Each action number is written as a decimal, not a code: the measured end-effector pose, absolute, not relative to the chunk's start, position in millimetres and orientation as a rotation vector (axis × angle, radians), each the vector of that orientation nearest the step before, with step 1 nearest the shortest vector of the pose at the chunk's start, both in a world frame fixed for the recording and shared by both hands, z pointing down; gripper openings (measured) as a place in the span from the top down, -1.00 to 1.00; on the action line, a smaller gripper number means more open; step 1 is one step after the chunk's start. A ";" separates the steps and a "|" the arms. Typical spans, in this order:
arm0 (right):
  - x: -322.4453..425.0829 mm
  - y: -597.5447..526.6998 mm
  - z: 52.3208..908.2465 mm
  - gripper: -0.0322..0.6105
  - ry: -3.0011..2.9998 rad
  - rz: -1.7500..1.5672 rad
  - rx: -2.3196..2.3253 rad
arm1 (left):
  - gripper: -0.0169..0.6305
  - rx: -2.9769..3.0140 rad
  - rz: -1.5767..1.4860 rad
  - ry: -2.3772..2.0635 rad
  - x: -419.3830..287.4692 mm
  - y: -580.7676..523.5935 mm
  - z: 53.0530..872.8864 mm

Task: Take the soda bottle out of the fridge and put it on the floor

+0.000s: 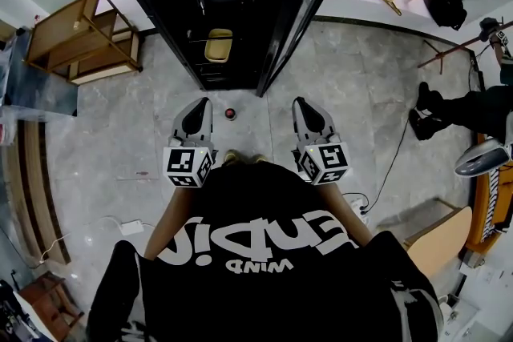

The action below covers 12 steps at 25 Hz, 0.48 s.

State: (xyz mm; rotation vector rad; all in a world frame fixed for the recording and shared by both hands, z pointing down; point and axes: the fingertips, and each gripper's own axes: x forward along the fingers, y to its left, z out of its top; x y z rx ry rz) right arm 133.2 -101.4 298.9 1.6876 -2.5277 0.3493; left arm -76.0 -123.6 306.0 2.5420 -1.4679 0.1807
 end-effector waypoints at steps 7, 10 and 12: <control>133.9 -101.0 293.6 0.82 -2.534 0.334 1.689 | 0.92 2.530 0.185 -1.479 -78.0 -121.5 305.8; 133.5 -101.0 292.8 0.82 -2.534 0.326 1.685 | 0.92 2.529 0.180 -1.478 -77.8 -120.2 305.8; 133.5 -100.0 292.5 0.82 -2.534 0.320 1.677 | 0.92 2.530 0.182 -1.473 -76.9 -119.1 306.1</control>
